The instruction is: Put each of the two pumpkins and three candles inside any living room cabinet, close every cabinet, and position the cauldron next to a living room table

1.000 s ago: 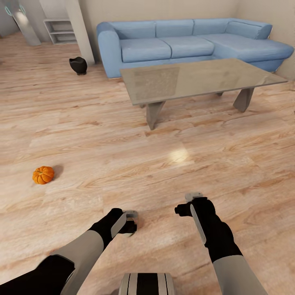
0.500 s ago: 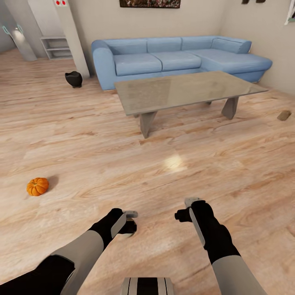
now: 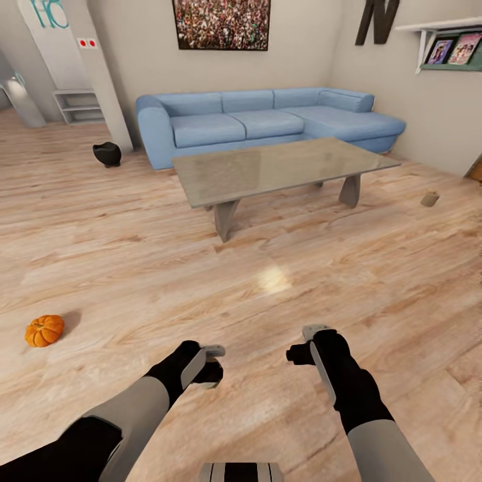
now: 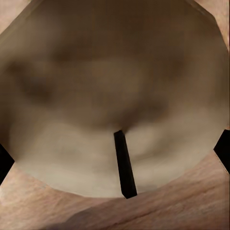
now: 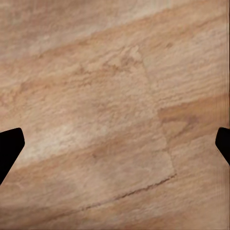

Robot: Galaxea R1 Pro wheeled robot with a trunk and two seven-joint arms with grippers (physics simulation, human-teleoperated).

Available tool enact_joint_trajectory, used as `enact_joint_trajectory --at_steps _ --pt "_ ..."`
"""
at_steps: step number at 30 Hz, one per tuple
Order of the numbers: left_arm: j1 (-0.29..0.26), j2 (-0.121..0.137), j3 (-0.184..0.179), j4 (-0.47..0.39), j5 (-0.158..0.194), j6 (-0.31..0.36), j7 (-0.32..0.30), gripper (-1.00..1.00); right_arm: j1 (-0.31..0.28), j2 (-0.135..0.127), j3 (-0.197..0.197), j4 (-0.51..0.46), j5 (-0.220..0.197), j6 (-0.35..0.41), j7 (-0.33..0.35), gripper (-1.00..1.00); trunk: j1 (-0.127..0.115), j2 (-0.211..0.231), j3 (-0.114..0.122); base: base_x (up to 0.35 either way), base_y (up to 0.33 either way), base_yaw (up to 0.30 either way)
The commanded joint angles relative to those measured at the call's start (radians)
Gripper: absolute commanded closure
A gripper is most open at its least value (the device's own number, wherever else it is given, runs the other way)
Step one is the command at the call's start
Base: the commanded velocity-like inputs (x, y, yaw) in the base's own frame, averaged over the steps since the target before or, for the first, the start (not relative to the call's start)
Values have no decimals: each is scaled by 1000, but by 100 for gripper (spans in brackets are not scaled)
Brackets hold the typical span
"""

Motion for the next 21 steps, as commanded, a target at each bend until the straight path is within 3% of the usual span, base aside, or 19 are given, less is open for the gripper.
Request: enact_joint_trajectory --at_steps 1,6,7,13,21 --pt "0 0 0 11 11 1 9 100 0 0 1 -1 7 5 1 -100 -1 0 5 0 0 -145" --pt "0 0 21 102 12 -22 7 100 0 1 1 12 8 5 1 -100 -3 1 31 0 0 -145" --pt "0 0 35 122 12 -54 7 100 0 0 2 19 8 5 1 -100 -3 1 36 0 0 -146" --pt "0 11 77 145 11 -102 6 100 0 1 2 38 3 -3 1 -100 -6 3 68 0 0 -144" --pt "0 28 88 148 11 -108 6 100 0 1 1 70 6 -65 1 -100 -10 5 111 0 0 -88"
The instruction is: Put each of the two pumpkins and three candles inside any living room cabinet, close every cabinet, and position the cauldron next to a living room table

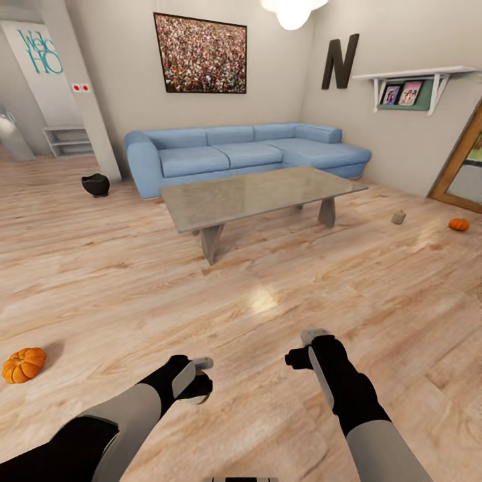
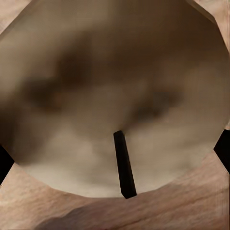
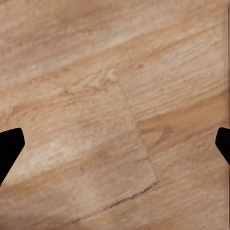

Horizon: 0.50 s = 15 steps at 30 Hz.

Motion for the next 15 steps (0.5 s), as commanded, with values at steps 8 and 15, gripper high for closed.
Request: enact_joint_trajectory --at_steps 8,15 --pt "0 2 -5 -2 12 3 8 100 0 0 5 5 8 -3 2 -100 -4 2 39 0 0 -39" --pt "0 2 -5 -3 12 3 8 100 0 0 6 47 9 -5 2 -100 -6 3 63 0 0 -1"
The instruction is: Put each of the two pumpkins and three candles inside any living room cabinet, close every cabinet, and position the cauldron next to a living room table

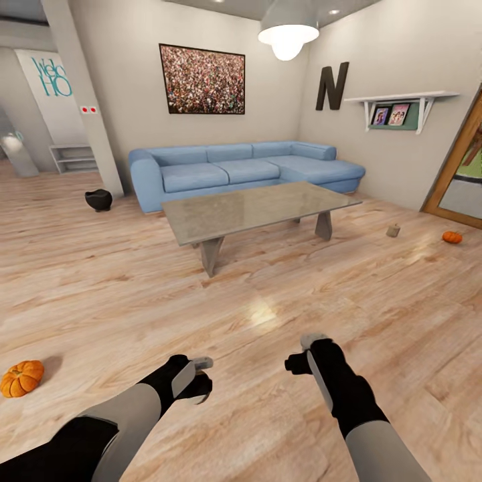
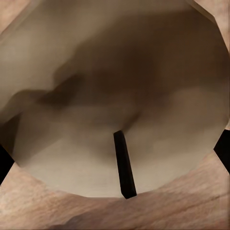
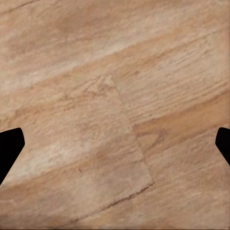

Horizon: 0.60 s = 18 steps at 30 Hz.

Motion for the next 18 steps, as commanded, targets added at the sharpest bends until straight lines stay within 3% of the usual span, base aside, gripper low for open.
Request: enact_joint_trajectory --at_steps 1,5,9,18 --pt "0 0 -7 -2 11 4 7 100 -1 0 1 13 7 5 2 -100 0 0 -1 0 0 0" --pt "0 -1 -7 -1 11 3 8 100 -1 0 2 30 8 4 2 -100 0 0 -1 0 0 0" --pt "0 -2 -7 0 11 3 12 100 -1 0 3 35 8 4 2 -100 -2 1 15 0 0 0" --pt "0 -4 -7 1 11 1 16 100 -1 0 3 38 6 4 6 -100 -2 1 15 0 0 0"
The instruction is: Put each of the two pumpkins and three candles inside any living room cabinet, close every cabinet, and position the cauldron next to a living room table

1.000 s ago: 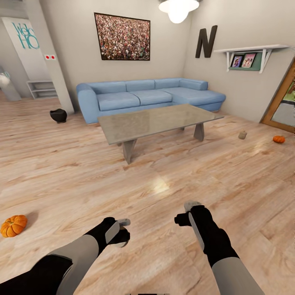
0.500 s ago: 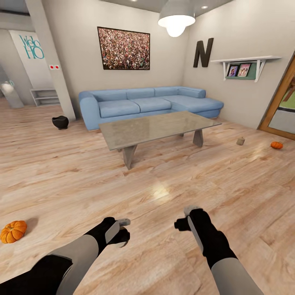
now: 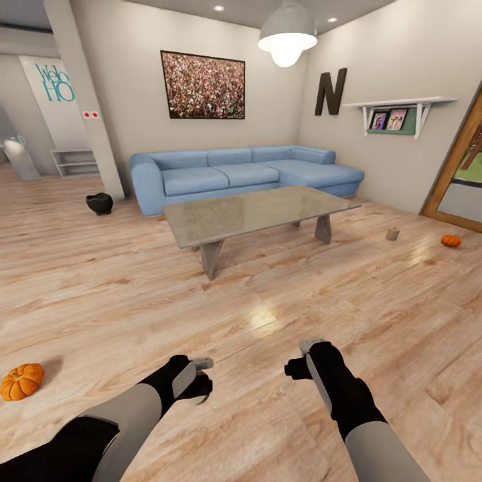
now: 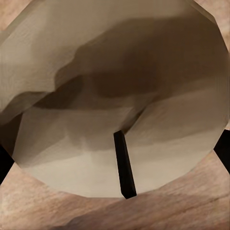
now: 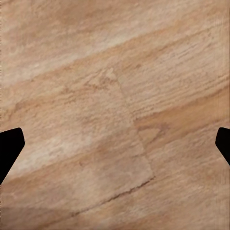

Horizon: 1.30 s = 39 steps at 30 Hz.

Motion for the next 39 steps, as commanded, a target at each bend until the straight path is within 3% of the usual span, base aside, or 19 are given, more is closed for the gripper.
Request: enact_joint_trajectory --at_steps 1,17,21,24,39 --pt "0 0 -7 -2 11 4 7 100 0 0 1 -1 7 5 2 -100 0 0 -1 0 0 0" --pt "0 -2 -8 -2 11 4 7 100 0 0 3 -2 1 2 5 -100 0 0 -1 0 0 0" --pt "0 -2 -9 -2 11 3 7 100 0 0 2 -3 1 -104 6 -100 0 0 -1 0 0 0" --pt "0 -2 -9 -2 11 3 7 100 0 0 0 -2 1 -126 7 -100 0 0 -1 0 0 -49" --pt "0 -3 -9 -2 11 3 7 100 0 0 -2 -2 4 -138 7 -100 0 0 5 0 0 -256"
